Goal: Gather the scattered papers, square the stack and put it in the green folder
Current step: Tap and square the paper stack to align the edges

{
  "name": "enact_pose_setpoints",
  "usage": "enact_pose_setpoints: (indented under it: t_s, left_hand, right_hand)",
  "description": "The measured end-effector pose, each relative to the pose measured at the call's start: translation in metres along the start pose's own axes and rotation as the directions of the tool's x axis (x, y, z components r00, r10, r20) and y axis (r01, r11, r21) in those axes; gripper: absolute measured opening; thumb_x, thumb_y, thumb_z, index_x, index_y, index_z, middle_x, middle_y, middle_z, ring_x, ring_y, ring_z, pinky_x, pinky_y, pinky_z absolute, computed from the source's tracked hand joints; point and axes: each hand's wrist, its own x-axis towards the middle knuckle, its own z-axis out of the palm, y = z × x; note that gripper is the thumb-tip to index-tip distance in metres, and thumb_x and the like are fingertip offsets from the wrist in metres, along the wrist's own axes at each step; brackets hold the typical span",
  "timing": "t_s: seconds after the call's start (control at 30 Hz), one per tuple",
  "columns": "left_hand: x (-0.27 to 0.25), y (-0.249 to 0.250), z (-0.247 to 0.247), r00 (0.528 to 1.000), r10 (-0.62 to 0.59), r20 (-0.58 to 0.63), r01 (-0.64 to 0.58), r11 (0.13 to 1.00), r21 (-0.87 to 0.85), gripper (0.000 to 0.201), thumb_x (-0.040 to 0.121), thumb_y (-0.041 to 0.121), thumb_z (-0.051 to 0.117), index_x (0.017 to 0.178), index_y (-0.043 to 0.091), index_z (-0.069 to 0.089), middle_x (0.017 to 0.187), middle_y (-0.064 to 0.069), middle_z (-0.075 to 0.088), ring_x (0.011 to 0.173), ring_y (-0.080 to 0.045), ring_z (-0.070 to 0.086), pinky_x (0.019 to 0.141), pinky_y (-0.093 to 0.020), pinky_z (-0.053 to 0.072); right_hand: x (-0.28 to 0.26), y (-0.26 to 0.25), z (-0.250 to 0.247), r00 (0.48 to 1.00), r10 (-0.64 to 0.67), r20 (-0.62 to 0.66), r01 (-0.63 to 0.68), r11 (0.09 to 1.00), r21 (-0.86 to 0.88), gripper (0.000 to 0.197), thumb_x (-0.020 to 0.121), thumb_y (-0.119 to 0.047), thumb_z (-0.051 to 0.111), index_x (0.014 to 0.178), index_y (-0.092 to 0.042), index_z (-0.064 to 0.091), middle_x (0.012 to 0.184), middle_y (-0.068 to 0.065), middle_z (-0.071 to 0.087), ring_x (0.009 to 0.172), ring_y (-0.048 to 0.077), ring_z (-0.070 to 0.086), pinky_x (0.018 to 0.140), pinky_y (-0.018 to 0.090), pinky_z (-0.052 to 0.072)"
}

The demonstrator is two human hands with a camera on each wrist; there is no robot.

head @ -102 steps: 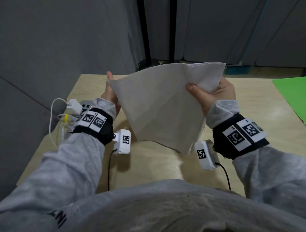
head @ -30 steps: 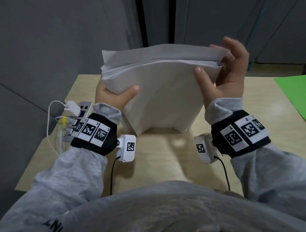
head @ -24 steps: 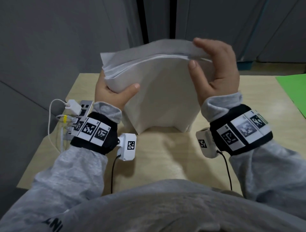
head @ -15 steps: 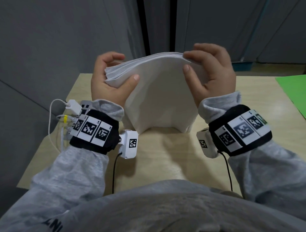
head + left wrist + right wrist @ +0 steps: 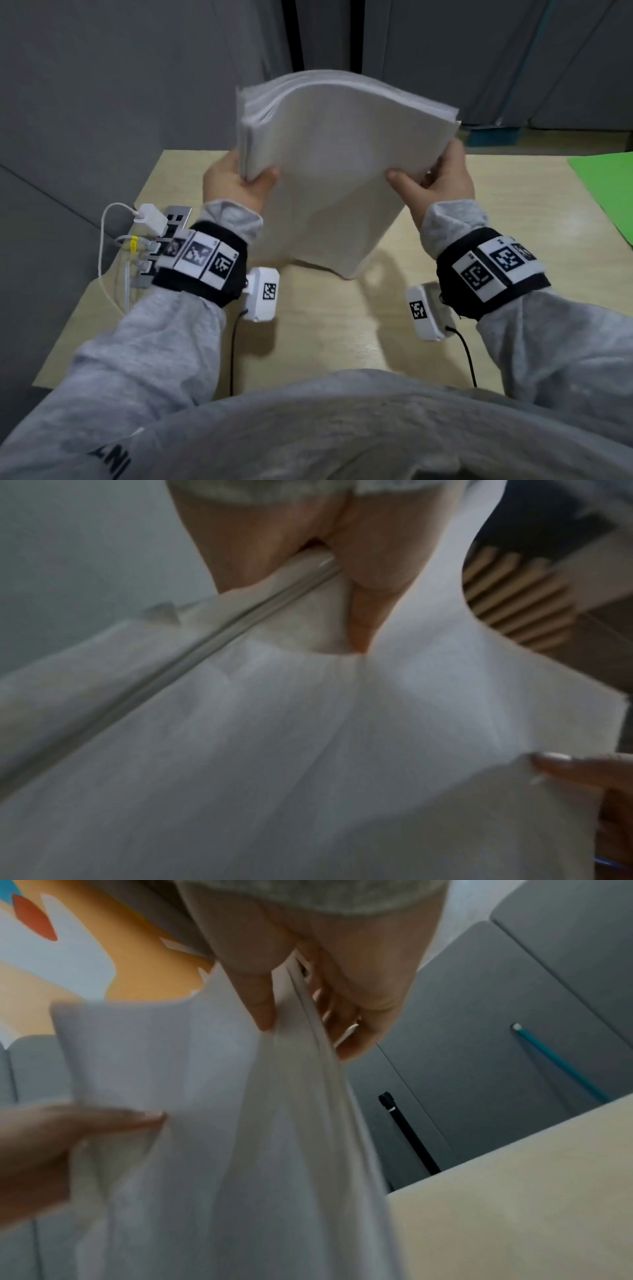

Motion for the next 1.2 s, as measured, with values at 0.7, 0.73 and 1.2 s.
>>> enact_pose_setpoints:
  t_s: [0.7, 0.73, 1.2]
  left_hand:
    - [0.026, -0.076, -0.022, 0.947, 0.169, -0.274, -0.154, 0.985, 0.076, 0.112, 0.061, 0.046, 0.080, 0.147, 0.019, 0.016, 0.152, -0.016, 0.017, 0.142, -0.025, 0.021, 0.115, -0.042, 0.026]
    - [0.026, -0.085, -0.025, 0.971, 0.008, -0.240, -0.019, 0.999, -0.046, 0.114, 0.064, 0.042, 0.081, 0.149, 0.020, 0.006, 0.154, -0.016, 0.017, 0.143, -0.023, 0.021, 0.115, -0.038, 0.024]
    - [0.030, -0.090, 0.000, 0.982, -0.119, 0.148, 0.174, 0.879, -0.444, 0.030, 0.084, 0.012, 0.058, 0.106, 0.031, 0.058, 0.095, 0.013, 0.071, 0.102, -0.020, 0.064, 0.094, -0.043, 0.048]
  right_hand:
    - [0.002, 0.022, -0.019, 0.976, 0.115, 0.187, -0.131, 0.989, 0.071, 0.019, 0.078, -0.016, 0.075, 0.083, -0.030, 0.064, 0.074, -0.014, 0.066, 0.055, -0.010, 0.061, 0.057, 0.009, 0.048]
    - [0.002, 0.023, -0.020, 0.975, 0.131, 0.179, -0.151, 0.983, 0.102, 0.019, 0.076, -0.015, 0.077, 0.081, -0.029, 0.064, 0.072, -0.014, 0.067, 0.054, -0.008, 0.061, 0.056, 0.010, 0.049]
    - [0.005, 0.041, -0.014, 0.964, 0.266, 0.013, -0.264, 0.949, 0.170, 0.024, 0.067, -0.034, 0.070, 0.088, -0.024, 0.065, 0.078, -0.006, 0.067, 0.072, 0.018, 0.063, 0.074, 0.032, 0.051]
